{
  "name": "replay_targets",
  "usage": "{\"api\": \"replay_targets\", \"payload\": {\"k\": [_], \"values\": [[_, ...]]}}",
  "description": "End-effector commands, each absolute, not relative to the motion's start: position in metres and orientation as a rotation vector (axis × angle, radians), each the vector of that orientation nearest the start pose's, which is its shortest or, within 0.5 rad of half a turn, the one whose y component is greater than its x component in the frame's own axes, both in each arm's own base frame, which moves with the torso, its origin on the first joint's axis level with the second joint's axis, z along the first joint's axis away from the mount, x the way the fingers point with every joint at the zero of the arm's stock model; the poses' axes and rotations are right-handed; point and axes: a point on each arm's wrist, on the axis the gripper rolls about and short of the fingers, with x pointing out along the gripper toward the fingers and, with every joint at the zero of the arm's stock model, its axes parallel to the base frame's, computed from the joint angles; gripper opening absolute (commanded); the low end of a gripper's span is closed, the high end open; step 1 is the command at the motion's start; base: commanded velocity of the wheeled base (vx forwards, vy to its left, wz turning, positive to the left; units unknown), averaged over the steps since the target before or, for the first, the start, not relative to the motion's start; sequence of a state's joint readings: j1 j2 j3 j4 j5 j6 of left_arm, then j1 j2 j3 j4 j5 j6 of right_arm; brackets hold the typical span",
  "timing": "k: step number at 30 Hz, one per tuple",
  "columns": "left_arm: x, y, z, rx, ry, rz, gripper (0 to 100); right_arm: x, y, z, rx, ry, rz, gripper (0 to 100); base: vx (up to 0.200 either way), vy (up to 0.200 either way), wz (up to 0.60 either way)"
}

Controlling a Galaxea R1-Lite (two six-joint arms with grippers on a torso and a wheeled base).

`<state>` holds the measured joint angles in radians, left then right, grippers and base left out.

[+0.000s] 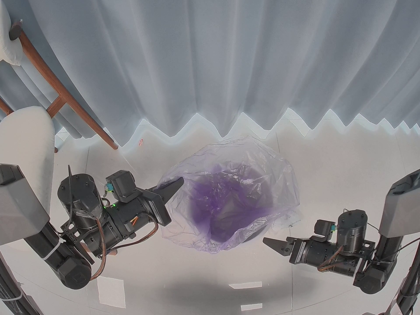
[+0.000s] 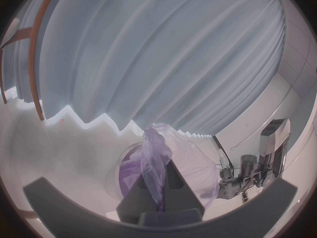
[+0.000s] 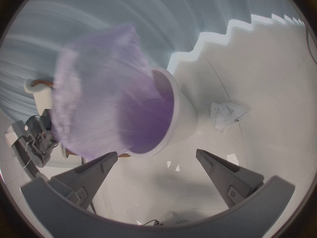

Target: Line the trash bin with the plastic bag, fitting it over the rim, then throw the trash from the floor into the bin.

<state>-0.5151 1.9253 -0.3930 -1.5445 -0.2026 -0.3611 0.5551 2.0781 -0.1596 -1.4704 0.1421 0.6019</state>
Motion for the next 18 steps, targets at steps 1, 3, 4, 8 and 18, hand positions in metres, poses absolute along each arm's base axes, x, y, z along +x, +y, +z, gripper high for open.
{"api": "replay_targets", "payload": {"k": [1, 3, 4, 8, 18], "values": [[0.247, -0.144, 0.116, -0.352, 0.100, -0.719, 0, 0.175, 0.121, 0.061, 0.470, 0.555, 0.630, 100, 0.000, 0.000, 0.00], [0.245, -0.144, 0.119, -0.354, 0.090, -0.722, 0, 0.166, 0.116, 0.069, 0.492, 0.549, 0.666, 100, 0.000, 0.000, 0.00], [0.245, -0.144, 0.119, -0.354, 0.090, -0.722, 0, 0.166, 0.116, 0.069, 0.492, 0.549, 0.666, 100, 0.000, 0.000, 0.00], [0.243, -0.142, 0.124, -0.356, 0.076, -0.723, 0, 0.155, 0.109, 0.097, 0.629, 0.467, 0.717, 100, 0.000, 0.000, 0.00], [0.236, -0.138, 0.139, -0.360, 0.019, -0.731, 0, 0.170, 0.119, 0.116, 0.665, 0.397, 0.780, 100, 0.000, 0.000, 0.00]]}}
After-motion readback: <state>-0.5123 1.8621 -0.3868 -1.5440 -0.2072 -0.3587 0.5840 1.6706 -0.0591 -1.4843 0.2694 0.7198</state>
